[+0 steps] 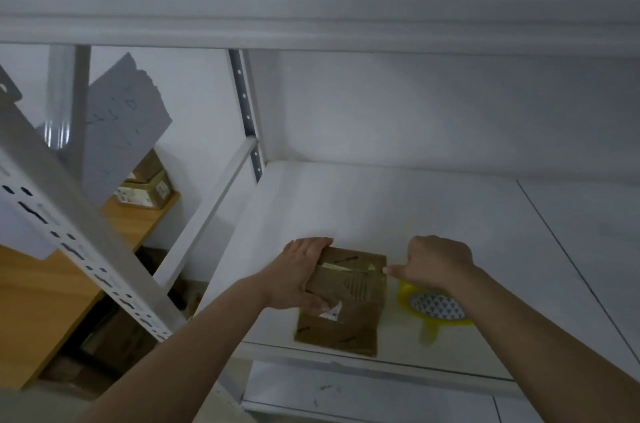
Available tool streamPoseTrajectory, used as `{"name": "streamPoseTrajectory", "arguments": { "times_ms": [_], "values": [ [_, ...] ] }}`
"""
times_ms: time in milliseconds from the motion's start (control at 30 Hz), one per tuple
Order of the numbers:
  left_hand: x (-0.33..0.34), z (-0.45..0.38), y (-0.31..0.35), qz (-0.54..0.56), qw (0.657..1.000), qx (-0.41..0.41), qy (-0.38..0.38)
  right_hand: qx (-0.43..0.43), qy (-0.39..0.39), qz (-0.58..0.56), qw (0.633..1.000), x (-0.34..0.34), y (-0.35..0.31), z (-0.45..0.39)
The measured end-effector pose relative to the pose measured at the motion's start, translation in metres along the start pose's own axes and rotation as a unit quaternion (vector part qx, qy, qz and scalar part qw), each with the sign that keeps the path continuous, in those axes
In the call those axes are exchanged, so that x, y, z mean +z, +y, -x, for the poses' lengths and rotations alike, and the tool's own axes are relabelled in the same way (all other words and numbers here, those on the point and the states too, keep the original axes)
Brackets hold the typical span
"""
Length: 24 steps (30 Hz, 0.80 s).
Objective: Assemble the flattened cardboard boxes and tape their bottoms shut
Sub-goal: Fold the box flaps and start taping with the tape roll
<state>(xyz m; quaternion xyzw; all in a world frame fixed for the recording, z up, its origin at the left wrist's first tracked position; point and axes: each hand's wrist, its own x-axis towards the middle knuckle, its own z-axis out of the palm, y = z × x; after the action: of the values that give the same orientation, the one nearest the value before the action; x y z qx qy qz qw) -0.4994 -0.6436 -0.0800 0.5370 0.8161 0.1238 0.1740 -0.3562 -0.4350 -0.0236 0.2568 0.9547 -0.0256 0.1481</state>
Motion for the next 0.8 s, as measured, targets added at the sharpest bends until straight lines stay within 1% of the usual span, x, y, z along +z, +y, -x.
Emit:
{"name": "streamPoseTrajectory", "arguments": {
  "times_ms": [67,100,133,200,233,333,500,567,633,700,733,800],
  "values": [
    [-0.010,-0.001,0.011,-0.063,0.997,-0.036,-0.038,-0.003,0.008,0.009,1.000,0.000,-0.002,-0.001],
    [-0.014,-0.004,0.022,-0.091,0.994,-0.051,-0.043,-0.001,0.008,0.005,1.000,0.001,-0.002,-0.001],
    [-0.017,-0.010,0.034,-0.104,0.992,-0.057,-0.032,0.004,0.007,0.000,1.000,0.002,-0.003,-0.002],
    [-0.012,-0.022,0.061,-0.106,0.993,-0.042,0.003,0.015,0.005,-0.013,1.000,0.003,-0.001,-0.002],
    [-0.005,-0.027,0.070,-0.114,0.993,-0.029,0.007,0.018,0.005,-0.020,1.000,0.004,-0.001,-0.002],
    [0.019,-0.033,0.074,-0.159,0.987,-0.015,-0.008,0.025,0.008,-0.051,0.998,0.007,0.000,0.001],
    [0.016,-0.039,0.062,-0.150,0.988,-0.019,0.006,-0.005,0.049,-0.162,0.986,0.016,0.013,-0.003],
    [0.015,-0.042,0.058,-0.152,0.988,-0.025,0.013,-0.036,0.060,-0.235,0.970,0.016,0.023,-0.005],
    [0.014,-0.043,0.055,-0.142,0.989,-0.029,0.021,-0.060,0.077,-0.309,0.946,0.016,0.033,-0.005],
    [0.015,-0.042,0.053,-0.126,0.991,-0.029,0.028,-0.026,0.116,-0.350,0.929,0.020,0.043,-0.005],
    [0.016,-0.041,0.053,-0.121,0.992,-0.029,0.028,0.005,0.139,-0.349,0.927,0.024,0.050,-0.007],
    [0.019,-0.041,0.052,-0.109,0.993,-0.030,0.032,0.084,0.144,-0.316,0.934,0.039,0.063,-0.011]
  ]
}}
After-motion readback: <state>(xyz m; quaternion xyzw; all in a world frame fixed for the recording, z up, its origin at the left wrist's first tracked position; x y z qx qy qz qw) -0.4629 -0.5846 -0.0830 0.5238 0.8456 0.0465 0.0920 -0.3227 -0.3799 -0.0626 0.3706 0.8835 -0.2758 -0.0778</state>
